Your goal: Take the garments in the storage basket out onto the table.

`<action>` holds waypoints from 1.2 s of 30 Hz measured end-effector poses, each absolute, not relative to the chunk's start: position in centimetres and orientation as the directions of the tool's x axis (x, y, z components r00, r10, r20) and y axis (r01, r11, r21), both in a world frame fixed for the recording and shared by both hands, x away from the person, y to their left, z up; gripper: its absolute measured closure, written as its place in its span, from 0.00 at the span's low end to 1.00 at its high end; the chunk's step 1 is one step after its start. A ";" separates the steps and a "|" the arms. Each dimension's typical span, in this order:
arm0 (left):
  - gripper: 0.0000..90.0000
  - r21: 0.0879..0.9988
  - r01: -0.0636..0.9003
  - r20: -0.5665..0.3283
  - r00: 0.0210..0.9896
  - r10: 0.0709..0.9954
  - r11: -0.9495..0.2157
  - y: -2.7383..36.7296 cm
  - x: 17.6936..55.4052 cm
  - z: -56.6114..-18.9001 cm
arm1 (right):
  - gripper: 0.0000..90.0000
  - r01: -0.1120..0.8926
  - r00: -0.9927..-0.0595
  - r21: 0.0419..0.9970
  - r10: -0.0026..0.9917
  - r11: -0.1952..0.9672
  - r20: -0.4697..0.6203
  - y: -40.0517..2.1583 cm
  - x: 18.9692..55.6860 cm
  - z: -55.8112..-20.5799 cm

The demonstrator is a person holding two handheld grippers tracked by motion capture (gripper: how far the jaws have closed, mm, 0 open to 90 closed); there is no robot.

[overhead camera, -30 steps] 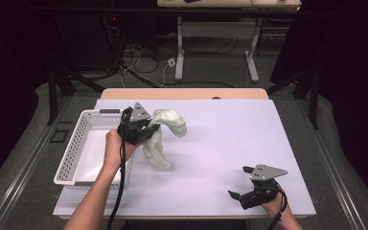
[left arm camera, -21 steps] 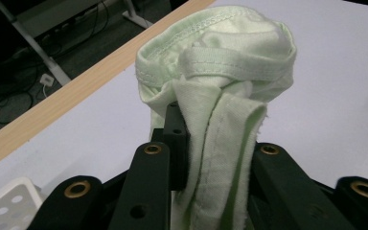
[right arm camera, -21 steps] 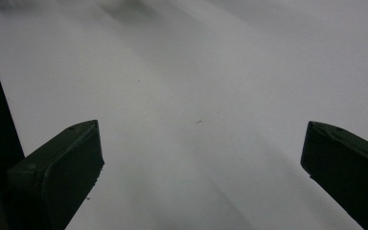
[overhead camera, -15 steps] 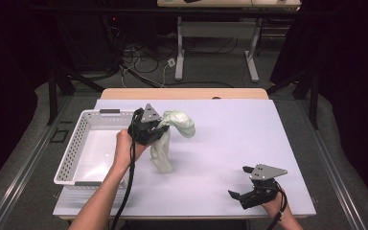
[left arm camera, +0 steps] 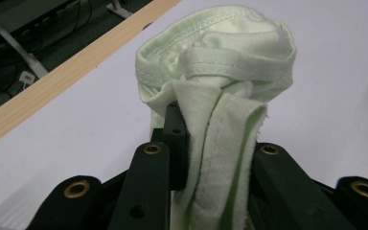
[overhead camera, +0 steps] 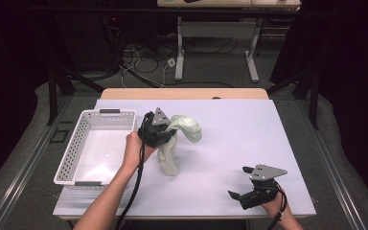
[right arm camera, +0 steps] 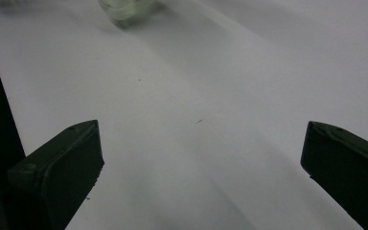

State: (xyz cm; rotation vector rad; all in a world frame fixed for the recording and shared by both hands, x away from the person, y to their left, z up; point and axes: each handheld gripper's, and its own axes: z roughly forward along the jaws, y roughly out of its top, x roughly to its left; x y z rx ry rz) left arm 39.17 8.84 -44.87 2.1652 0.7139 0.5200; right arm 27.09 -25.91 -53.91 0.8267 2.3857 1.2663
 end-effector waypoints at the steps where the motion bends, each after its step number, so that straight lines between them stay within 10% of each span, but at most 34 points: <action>1: 0.86 0.780 0.325 0.123 0.758 0.640 -0.535 8.6 39.2 -45.2 | 0.00 0.342 -0.783 0.830 0.622 0.442 -0.009 -25.9 27.1 -53.9; 36: 0.85 0.710 0.390 0.106 0.763 0.637 -0.586 6.1 40.4 -50.1 | 0.00 0.334 -0.787 0.828 0.617 0.451 -0.019 -25.9 27.0 -53.9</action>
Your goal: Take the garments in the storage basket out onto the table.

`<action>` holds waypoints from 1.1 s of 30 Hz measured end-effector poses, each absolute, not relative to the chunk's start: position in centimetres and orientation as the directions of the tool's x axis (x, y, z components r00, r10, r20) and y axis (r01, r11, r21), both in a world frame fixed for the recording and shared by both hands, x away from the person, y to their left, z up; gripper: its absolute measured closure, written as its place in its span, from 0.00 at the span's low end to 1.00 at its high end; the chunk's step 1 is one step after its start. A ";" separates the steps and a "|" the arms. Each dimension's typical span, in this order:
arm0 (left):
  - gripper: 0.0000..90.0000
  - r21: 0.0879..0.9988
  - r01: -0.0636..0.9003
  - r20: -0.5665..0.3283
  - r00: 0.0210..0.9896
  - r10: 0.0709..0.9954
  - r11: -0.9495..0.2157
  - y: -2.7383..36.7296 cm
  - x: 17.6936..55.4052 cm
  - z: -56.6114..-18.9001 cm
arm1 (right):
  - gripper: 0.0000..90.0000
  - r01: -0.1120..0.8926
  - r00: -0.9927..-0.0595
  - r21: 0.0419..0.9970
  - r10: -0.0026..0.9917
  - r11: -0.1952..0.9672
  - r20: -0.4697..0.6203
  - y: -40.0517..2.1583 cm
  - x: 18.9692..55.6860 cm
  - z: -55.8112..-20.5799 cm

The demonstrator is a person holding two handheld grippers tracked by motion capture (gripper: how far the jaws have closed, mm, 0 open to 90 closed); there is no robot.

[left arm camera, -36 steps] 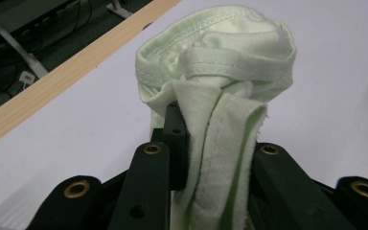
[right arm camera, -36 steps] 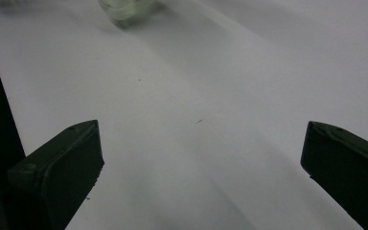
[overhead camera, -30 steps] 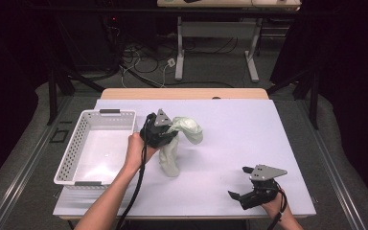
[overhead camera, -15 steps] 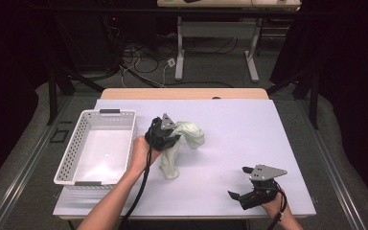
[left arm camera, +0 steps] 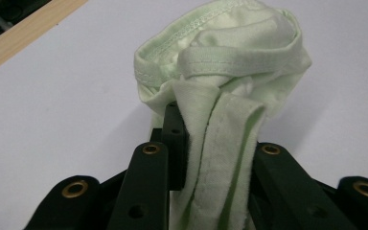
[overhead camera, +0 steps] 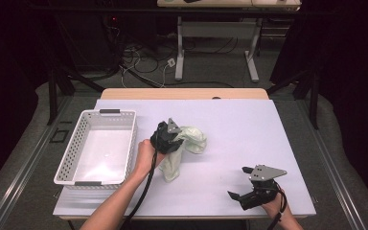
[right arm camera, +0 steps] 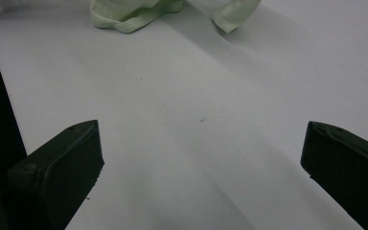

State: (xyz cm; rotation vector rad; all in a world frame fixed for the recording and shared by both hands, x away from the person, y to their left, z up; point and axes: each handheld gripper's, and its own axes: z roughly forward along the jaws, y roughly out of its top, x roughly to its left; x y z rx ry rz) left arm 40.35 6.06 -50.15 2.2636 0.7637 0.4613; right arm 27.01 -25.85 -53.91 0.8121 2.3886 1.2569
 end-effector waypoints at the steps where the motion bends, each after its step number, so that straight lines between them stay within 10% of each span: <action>1: 0.85 0.711 0.391 0.107 0.762 0.639 -0.585 6.0 40.4 -50.3 | 0.00 0.334 -0.787 0.828 0.617 0.450 -0.018 -25.9 27.0 -53.9; 33: 0.80 0.621 0.462 0.058 0.778 0.626 -0.633 4.4 41.0 -54.5 | 0.00 0.337 -0.789 0.828 0.614 0.448 -0.012 -25.8 27.0 -53.9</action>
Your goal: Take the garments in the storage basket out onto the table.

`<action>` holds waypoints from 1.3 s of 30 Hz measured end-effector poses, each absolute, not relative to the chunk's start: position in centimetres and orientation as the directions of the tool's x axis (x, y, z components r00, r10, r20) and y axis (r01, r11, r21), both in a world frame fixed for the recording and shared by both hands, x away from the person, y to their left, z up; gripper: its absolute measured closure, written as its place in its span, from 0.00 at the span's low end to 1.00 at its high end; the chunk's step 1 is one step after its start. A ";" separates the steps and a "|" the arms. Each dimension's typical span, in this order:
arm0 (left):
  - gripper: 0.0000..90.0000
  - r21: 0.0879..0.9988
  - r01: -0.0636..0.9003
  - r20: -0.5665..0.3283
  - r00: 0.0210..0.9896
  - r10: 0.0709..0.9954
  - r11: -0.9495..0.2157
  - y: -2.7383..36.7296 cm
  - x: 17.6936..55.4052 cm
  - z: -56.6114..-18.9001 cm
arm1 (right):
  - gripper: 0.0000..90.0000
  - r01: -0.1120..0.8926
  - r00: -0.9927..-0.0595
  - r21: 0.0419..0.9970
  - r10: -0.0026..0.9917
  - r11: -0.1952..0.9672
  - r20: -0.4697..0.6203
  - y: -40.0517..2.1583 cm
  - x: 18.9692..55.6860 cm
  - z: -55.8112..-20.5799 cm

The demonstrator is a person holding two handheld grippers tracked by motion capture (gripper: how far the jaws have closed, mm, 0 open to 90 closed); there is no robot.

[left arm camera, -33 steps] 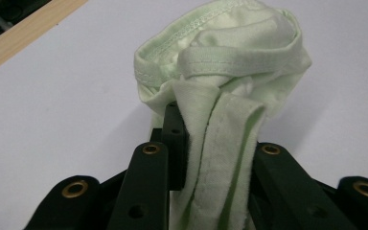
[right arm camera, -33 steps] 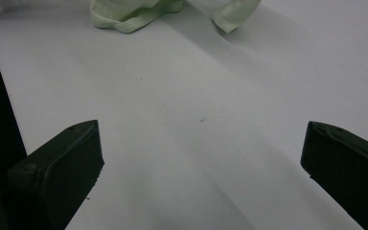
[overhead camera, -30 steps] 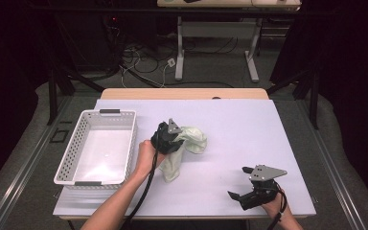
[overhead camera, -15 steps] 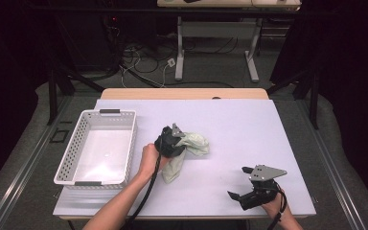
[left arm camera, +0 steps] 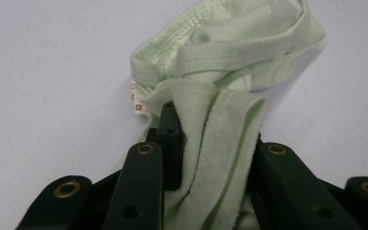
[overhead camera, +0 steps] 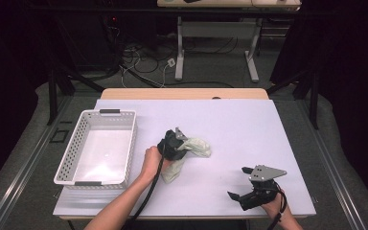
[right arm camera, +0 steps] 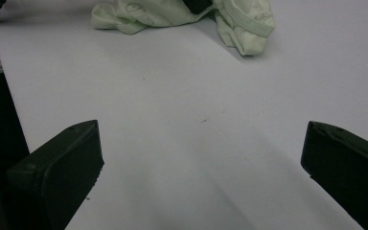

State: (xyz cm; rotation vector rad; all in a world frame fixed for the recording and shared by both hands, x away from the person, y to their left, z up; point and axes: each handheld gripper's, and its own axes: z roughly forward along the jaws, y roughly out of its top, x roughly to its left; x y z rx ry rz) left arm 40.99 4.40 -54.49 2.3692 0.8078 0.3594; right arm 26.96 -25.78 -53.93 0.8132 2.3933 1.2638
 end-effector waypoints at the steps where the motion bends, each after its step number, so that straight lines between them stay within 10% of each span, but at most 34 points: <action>1: 0.79 0.621 0.462 0.058 0.778 0.626 -0.633 4.4 41.0 -54.5 | 0.00 0.337 -0.789 0.828 0.614 0.448 -0.012 -25.8 27.0 -53.9; 12: 0.20 0.662 0.465 0.098 0.724 0.683 -0.588 5.5 40.4 -52.9 | 0.00 0.333 -0.790 0.829 0.613 0.449 -0.015 -25.9 26.9 -53.9; 23: 0.00 0.704 0.439 0.092 0.723 0.685 -0.558 8.3 38.0 -49.3 | 0.00 0.333 -0.788 0.833 0.616 0.442 -0.012 -25.8 26.8 -53.8; 39: 0.00 0.735 0.399 0.104 0.733 0.673 -0.548 10.6 34.7 -47.8 | 0.00 0.325 -0.789 0.835 0.614 0.444 -0.019 -25.8 26.8 -53.7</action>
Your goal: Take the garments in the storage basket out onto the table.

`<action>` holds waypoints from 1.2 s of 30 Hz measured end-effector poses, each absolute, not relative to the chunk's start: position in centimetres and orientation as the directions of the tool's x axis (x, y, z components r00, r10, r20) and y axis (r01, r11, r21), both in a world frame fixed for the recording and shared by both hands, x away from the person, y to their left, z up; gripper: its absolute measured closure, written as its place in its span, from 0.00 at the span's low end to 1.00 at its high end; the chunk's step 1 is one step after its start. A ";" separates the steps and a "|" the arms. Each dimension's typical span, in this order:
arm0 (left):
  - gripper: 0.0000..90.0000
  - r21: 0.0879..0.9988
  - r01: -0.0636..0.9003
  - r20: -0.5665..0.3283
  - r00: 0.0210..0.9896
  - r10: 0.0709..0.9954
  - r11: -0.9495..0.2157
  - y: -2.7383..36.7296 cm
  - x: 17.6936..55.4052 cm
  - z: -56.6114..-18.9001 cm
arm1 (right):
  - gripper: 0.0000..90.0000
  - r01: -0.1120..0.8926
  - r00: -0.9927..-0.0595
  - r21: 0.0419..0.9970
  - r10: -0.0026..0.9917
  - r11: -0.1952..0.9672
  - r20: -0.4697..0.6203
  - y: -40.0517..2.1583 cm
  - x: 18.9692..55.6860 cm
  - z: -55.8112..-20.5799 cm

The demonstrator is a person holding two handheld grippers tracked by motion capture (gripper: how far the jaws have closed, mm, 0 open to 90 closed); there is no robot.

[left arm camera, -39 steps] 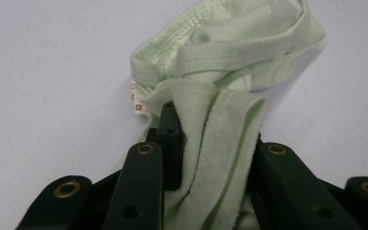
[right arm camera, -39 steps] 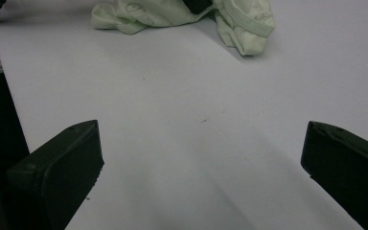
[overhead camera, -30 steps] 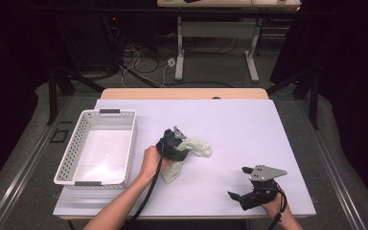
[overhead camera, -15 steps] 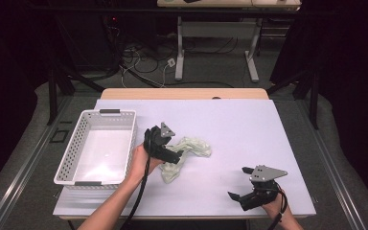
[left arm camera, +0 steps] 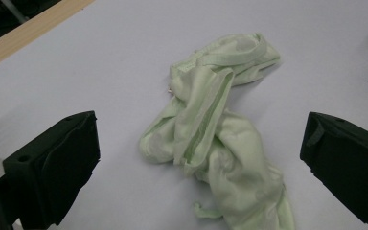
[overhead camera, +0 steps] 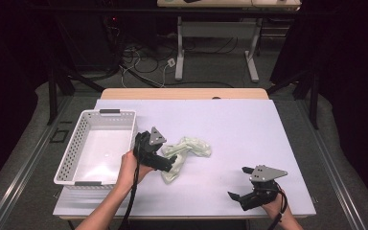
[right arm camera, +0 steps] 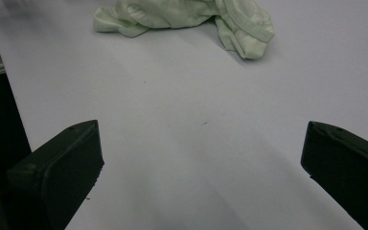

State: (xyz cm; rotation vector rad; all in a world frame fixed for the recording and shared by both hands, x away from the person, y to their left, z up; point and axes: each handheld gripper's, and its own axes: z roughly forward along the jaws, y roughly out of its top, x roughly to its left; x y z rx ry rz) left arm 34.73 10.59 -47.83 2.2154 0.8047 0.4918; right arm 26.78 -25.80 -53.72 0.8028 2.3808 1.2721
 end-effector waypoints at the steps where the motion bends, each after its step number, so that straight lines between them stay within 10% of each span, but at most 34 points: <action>1: 0.00 0.731 0.394 0.111 0.737 0.666 -0.557 10.8 34.5 -47.7 | 0.00 0.325 -0.790 0.835 0.613 0.445 -0.020 -25.8 26.8 -53.7; 36: 0.00 0.730 0.384 0.137 0.728 0.672 -0.565 15.2 28.5 -48.3 | 0.00 0.335 -0.788 0.827 0.616 0.451 -0.017 -25.7 26.8 -53.7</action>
